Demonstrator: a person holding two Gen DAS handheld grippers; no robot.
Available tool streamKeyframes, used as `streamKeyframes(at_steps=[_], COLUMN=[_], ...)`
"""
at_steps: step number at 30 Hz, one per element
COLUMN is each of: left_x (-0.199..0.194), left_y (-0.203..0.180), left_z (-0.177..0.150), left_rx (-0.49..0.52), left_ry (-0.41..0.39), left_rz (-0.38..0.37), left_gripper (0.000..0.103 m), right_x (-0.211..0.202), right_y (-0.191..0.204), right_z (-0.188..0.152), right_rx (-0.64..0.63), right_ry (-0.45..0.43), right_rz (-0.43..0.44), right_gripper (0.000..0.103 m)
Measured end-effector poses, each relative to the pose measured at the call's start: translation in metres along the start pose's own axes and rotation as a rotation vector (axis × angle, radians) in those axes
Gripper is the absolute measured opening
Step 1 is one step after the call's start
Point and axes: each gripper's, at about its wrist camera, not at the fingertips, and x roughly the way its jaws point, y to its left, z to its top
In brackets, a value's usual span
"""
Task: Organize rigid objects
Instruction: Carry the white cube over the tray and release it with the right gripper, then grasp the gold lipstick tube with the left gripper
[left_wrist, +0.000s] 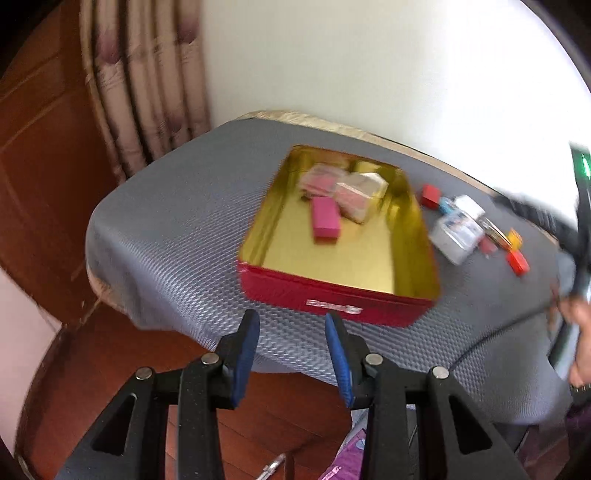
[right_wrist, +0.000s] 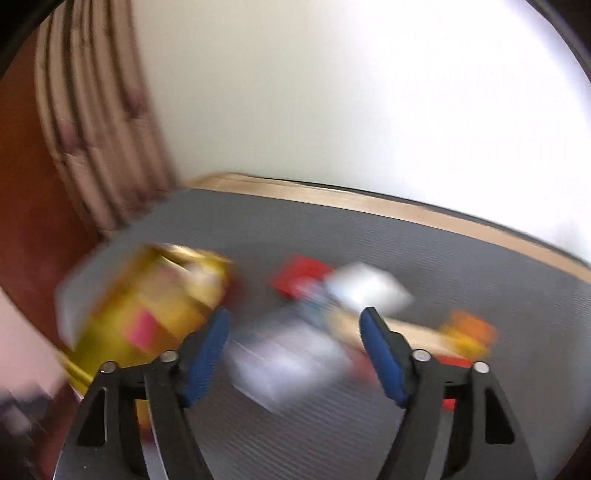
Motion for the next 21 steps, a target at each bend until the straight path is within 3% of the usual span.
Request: streamKeyframes(at_steps=[4, 8, 14, 16, 18, 21], left_x=[-0.01, -0.016, -0.011, -0.006, 0.001, 0.016], left_y=[-0.032, -0.069, -0.148, -0.184, -0.225, -0.267], left_z=[-0.006, -0.015, 0.009, 0.025, 0.039, 0.054], left_rx=[0.138, 0.248, 0.329, 0.381, 0.485, 0.552], left_ry=[-0.02, 0.003, 0.076, 0.078, 0.057, 0.049], left_rz=[-0.111, -0.208, -0.398, -0.464, -0.481, -0.462], left_gripper=[0.037, 0.037, 0.038, 0.038, 0.041, 0.041], right_x=[-0.03, -0.055, -0.071, -0.074, -0.074, -0.08], right_y=[-0.084, -0.162, -0.214, -0.219, -0.225, -0.229], right_z=[-0.061, -0.105, -0.129, -0.131, -0.132, -0.133], right_rx=[-0.04, 0.032, 0.22, 0.252, 0.276, 0.3], right_ry=[0.081, 0.132, 0.122, 0.104, 0.112, 0.086], right_rz=[-0.269, -0.411, -0.355, -0.329, -0.318, -0.283], right_gripper=[0.072, 0.072, 0.072, 0.082, 0.083, 0.084])
